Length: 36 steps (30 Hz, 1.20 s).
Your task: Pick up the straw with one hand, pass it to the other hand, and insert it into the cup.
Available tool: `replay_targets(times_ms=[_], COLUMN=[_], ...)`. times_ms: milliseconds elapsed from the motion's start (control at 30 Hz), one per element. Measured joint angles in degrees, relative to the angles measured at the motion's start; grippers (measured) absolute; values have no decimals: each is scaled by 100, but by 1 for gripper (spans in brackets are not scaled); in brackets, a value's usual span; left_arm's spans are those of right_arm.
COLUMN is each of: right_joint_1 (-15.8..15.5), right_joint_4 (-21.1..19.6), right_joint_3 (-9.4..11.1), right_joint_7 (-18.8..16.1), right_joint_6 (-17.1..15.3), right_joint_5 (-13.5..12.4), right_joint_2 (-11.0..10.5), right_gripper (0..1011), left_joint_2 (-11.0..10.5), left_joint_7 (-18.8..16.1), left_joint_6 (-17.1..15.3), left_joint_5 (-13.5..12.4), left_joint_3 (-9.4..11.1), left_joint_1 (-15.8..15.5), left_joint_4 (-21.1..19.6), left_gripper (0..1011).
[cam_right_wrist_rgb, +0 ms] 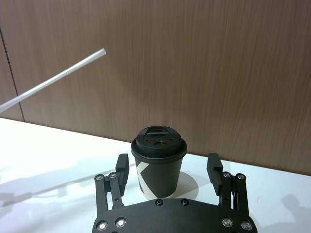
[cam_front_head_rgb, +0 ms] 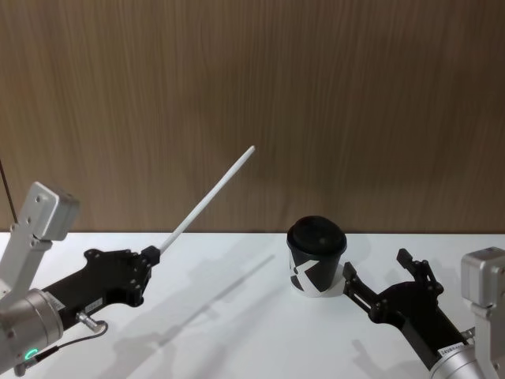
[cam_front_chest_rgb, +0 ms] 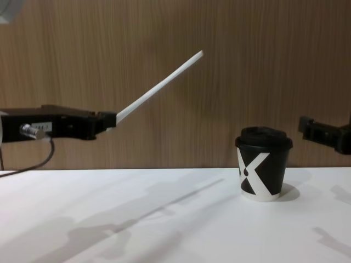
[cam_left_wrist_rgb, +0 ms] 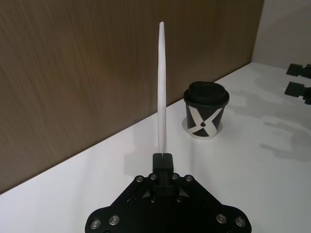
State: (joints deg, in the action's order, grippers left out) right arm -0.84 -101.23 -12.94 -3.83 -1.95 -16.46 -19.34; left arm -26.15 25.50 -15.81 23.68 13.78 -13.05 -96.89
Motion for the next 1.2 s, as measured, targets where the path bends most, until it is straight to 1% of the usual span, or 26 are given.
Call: replay_targets(times_ms=[233,467,800,1200], right_joint_1=[0,0,0,7], right_joint_4=[0,0,0,-3], right_joint_3=[0,0,0,6], right_joint_7=[0,0,0,-7], right_joint_6=[0,0,0,-6], right_joint_5=[0,0,0,-5], right_joint_2=[0,0,0,9], right_gripper=[1001,1001,1001,1001], left_joint_2=[-30,-27,-14,-9], left_joint_7=[328,537,684,757], left_joint_6=[259,430,554,616], left_joint_5=[159,245,308,337], left_joint_3=[69,167,252,294], left_joint_1=[-95,-202,-287,-330], left_joint_4=[23,92,148,175], left_gripper=[0,0,0,0])
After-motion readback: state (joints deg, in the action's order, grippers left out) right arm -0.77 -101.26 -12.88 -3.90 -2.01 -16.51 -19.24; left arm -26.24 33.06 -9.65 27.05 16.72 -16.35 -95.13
